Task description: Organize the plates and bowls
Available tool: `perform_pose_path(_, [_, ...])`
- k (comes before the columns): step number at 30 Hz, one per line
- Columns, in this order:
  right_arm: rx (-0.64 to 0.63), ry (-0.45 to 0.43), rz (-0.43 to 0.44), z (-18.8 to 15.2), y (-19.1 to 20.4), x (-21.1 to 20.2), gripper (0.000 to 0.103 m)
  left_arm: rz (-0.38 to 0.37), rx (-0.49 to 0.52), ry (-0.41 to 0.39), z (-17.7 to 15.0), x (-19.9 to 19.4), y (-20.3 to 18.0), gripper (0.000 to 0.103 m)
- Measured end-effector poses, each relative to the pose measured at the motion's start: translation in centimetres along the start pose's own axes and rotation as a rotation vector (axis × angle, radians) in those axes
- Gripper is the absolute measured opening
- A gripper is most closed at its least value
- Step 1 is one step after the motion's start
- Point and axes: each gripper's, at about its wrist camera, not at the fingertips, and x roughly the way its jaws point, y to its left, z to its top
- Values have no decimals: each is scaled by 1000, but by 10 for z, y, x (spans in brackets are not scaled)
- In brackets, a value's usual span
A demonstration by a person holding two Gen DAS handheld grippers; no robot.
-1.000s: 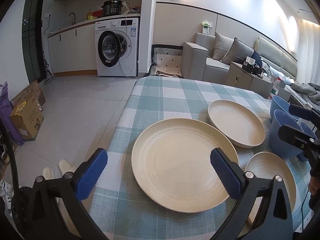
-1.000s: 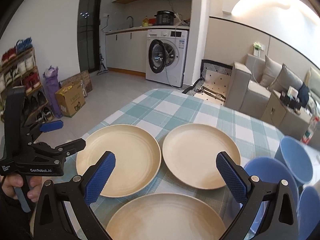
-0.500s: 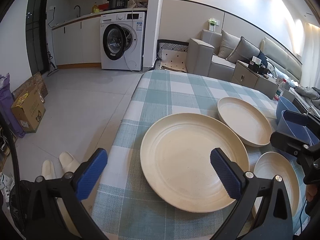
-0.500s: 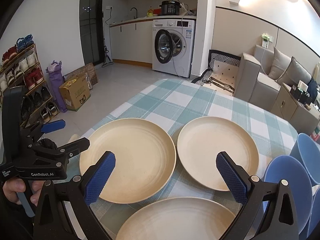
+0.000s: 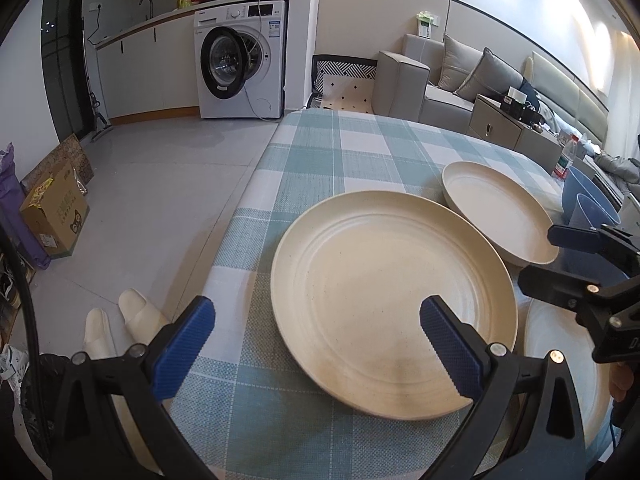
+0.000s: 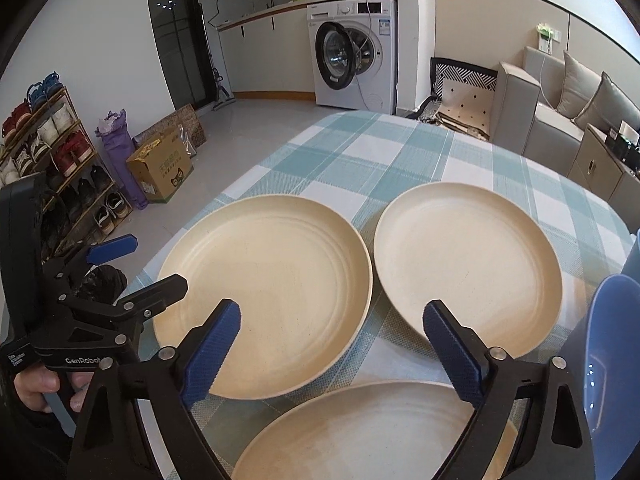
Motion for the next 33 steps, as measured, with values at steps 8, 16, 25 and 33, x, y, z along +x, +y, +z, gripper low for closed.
perform_pose_path(8, [17, 57, 22, -4, -1, 21, 86, -22, -12, 30, -4, 8, 3, 96])
perform_pose_path(16, [47, 105, 56, -9, -3, 33, 86, -50, -7, 79, -10, 19, 0, 78])
perform_pose_path(25, [59, 137, 57, -11, -5, 46, 68, -54, -13, 113, -15, 26, 0, 59])
perform_pose_path(33, [55, 139, 41, -11, -3, 48, 58, -46, -15, 118, -17, 27, 1, 50])
